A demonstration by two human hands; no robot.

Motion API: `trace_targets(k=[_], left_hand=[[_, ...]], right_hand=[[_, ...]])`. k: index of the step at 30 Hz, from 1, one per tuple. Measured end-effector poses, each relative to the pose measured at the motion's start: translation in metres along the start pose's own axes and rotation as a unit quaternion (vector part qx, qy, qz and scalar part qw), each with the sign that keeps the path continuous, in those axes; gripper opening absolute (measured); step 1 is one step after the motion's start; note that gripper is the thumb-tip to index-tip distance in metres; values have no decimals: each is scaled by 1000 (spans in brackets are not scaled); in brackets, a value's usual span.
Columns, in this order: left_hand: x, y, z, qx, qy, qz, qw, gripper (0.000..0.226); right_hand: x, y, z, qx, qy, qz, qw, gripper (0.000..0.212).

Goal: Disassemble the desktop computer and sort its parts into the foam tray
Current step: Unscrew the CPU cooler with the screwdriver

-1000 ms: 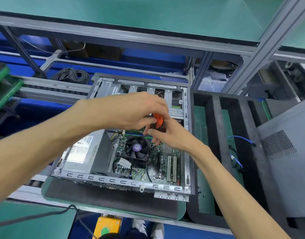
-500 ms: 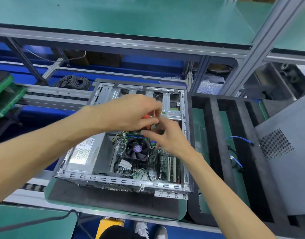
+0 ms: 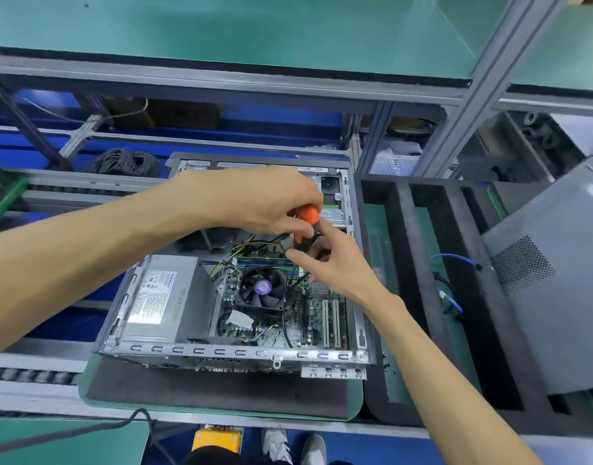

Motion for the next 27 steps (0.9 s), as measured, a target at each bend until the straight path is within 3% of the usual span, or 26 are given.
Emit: trace_targets(k=[5, 10, 12, 15, 18, 21, 24, 27], left_hand=[[-2, -5, -2, -141, 64, -32, 987, 42], [-3, -11, -14, -329, 93, -71, 937, 55], [4, -11, -9, -305, 111, -66, 944, 54], [15, -10, -9, -121, 19, -34, 992, 35], [16, -10, -7, -50, -30, -1, 998, 32], [8, -10, 1, -73, 7, 8, 997, 28], [-1, -13, 5, -172, 75, 8, 982, 48], [-7, -15, -7, -279, 105, -12, 955, 54]], right_hand=[[1, -8, -7, 8, -3, -47, 999, 46], [-2, -13, -4, 23, 4, -97, 995, 20], [-3, -14, -4, 21, 7, -89, 996, 15], [-5, -12, -5, 13, 5, -65, 998, 13], [-5, -12, -5, 3, 7, -43, 999, 9], [-5, -10, -5, -22, 5, -47, 999, 14], [-5, -8, -5, -29, 2, -59, 998, 30], [-6, -10, -7, -34, 8, -68, 997, 28]])
Point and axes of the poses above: each hand's wrist, its own x-axis away from the middle knuckle, its own y-axis out of the back of the hand, z = x × y, the point moved 4 cm from there along -x, towards the middle knuckle, and after that the axes turned 9 degrees about -x, right-handed, at the moved point
